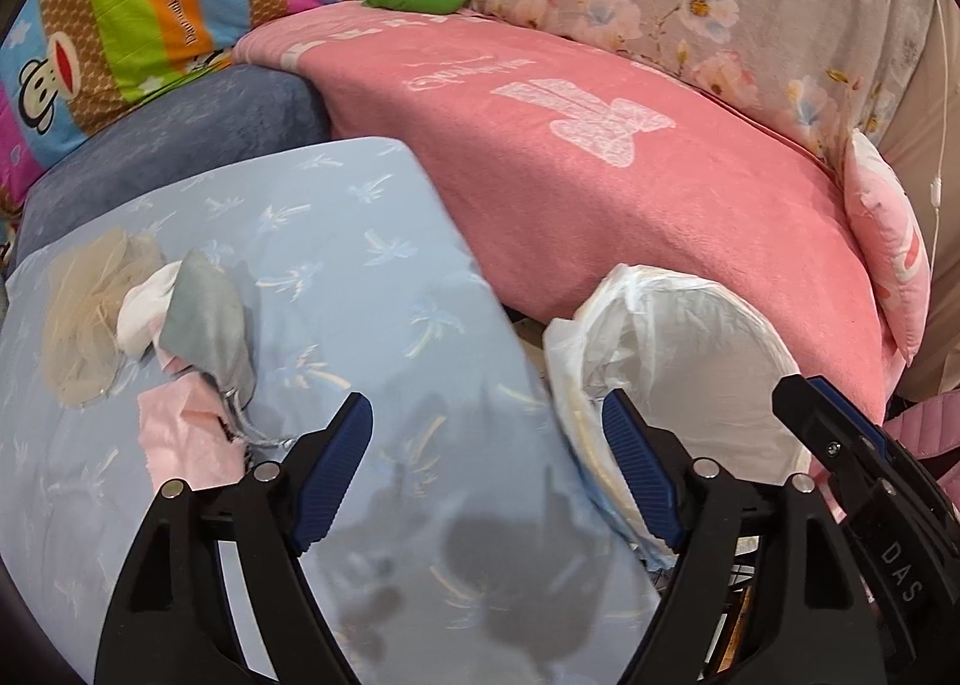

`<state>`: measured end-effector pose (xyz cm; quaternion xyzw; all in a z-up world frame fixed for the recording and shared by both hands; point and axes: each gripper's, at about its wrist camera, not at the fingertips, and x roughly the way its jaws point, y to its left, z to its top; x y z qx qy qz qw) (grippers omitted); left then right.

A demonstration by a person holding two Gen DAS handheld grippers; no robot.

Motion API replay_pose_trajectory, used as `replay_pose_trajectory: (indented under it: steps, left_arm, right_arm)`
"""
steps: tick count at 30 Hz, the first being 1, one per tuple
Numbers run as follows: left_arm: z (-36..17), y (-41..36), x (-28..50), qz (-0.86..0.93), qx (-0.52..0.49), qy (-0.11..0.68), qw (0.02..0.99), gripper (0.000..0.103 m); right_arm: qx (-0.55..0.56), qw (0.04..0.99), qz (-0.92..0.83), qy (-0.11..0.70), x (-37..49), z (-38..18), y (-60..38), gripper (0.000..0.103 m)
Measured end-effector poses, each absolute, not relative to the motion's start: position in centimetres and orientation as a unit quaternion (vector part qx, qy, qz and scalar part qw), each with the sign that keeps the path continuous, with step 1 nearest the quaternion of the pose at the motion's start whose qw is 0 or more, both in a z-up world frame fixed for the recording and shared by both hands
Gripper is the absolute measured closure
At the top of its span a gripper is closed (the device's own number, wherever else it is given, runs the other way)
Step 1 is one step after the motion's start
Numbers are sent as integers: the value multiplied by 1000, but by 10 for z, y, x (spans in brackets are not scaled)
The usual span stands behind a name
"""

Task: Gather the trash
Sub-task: 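Move both tools back from the bin to the fabric pile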

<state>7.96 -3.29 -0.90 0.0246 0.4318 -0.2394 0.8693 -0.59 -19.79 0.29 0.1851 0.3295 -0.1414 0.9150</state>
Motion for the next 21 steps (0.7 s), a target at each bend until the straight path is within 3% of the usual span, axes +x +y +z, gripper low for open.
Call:
replay_pose_trajectory:
  steps: [21]
  left_arm:
    - [-47, 61, 120, -139, -34, 475, 868, 25]
  right_arm:
    - [155, 912, -91, 368, 23, -15, -135, 76]
